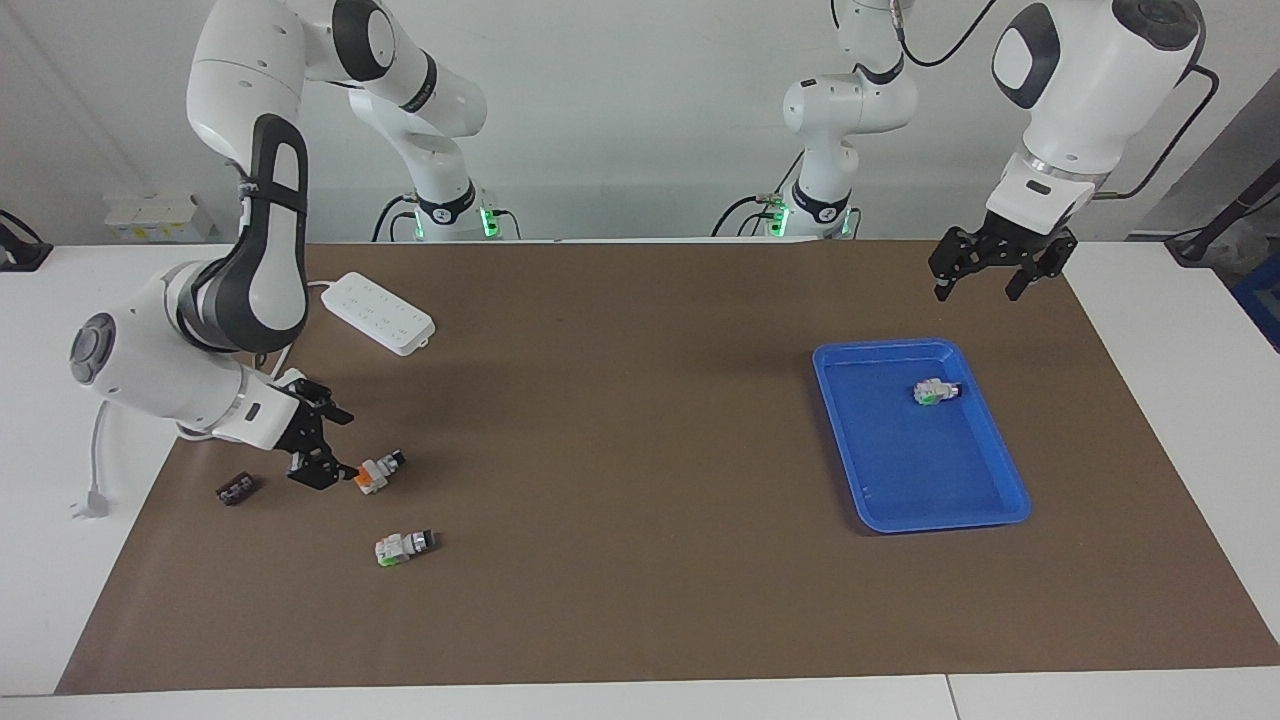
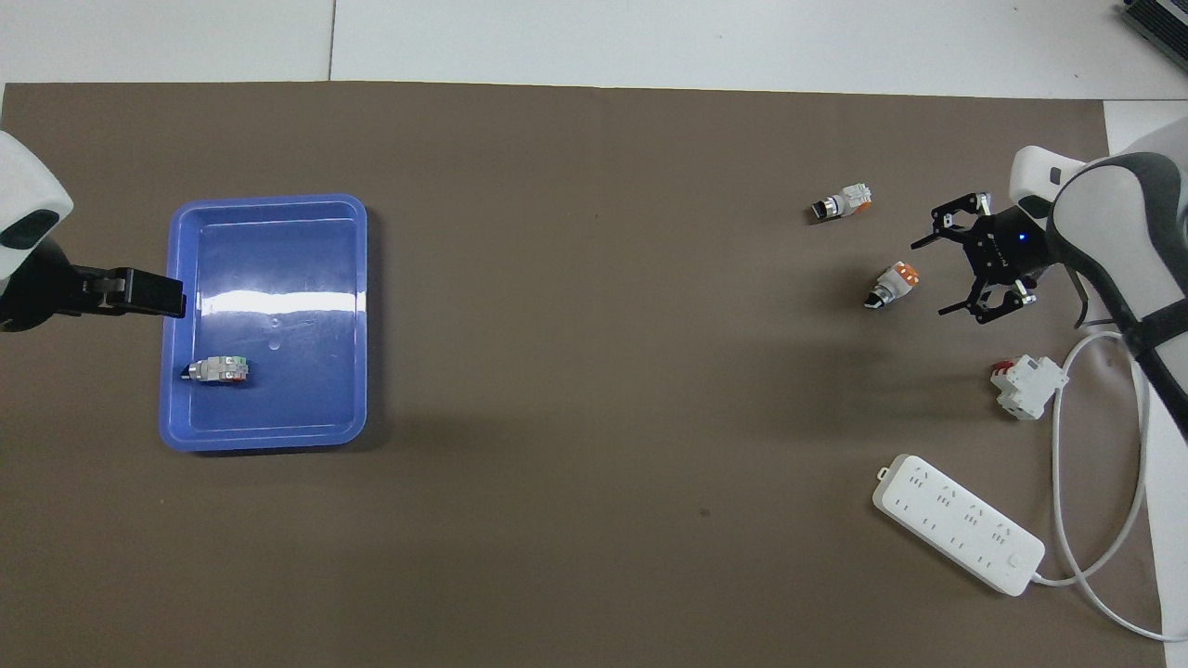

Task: Turn and place switch with both arms
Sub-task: 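Move the right gripper to the orange-white switch and grasp it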

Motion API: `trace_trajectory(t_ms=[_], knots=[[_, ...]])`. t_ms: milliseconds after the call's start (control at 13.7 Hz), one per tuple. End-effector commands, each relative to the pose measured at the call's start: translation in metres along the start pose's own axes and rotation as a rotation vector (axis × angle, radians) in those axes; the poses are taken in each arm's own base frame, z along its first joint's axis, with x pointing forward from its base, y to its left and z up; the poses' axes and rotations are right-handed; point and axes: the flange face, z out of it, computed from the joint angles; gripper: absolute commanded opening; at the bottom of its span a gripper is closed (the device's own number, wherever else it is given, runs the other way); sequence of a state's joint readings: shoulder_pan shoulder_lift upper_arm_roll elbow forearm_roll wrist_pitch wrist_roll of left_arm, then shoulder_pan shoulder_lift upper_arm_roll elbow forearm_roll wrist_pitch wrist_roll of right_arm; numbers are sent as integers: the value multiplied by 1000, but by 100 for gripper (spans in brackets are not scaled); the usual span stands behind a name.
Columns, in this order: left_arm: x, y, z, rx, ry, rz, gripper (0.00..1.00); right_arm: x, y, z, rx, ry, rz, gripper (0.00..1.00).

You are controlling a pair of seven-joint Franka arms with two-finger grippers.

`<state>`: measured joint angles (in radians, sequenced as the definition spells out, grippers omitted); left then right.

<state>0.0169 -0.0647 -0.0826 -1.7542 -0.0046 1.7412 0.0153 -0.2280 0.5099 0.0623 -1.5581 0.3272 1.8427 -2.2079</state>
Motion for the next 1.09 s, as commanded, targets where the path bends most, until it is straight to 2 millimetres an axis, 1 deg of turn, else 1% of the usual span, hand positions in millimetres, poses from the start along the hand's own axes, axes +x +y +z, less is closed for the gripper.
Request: trace_trajectory(t_ms=[0,73,146,219,292,365,438,511,730,1022], knots=[[-7,2,-2,-9,19,-6,100,-9,9,4,1,-3,-117,95],[-7,2,-2,-9,19,-6,100,-10,12,10,20,-17,-171,95],[-7,2,-2,-9,19,-6,100,-15,13,13,40,-39,-210,95],[-7,2,-2,-9,19,-6,100,-19,13,21,57,-41,-243,95],[-7,2,-1,-9,16,-6,100,-27,11,23,51,-45,-255,95],[-7,2,-1,-9,17,-6,100,-29,12,24,41,-54,-266,95],[-7,2,-1,-9,17,-6,100,-33,12,32,47,-50,-274,95],[-7,2,-1,-9,17,-8,100,-34,14,32,30,-58,-272,95],[-7,2,-1,-9,17,-6,100,-36,16,33,3,-66,-266,95],[-7,2,-2,-9,19,-5,100,-29,22,38,-11,-77,-276,95]])
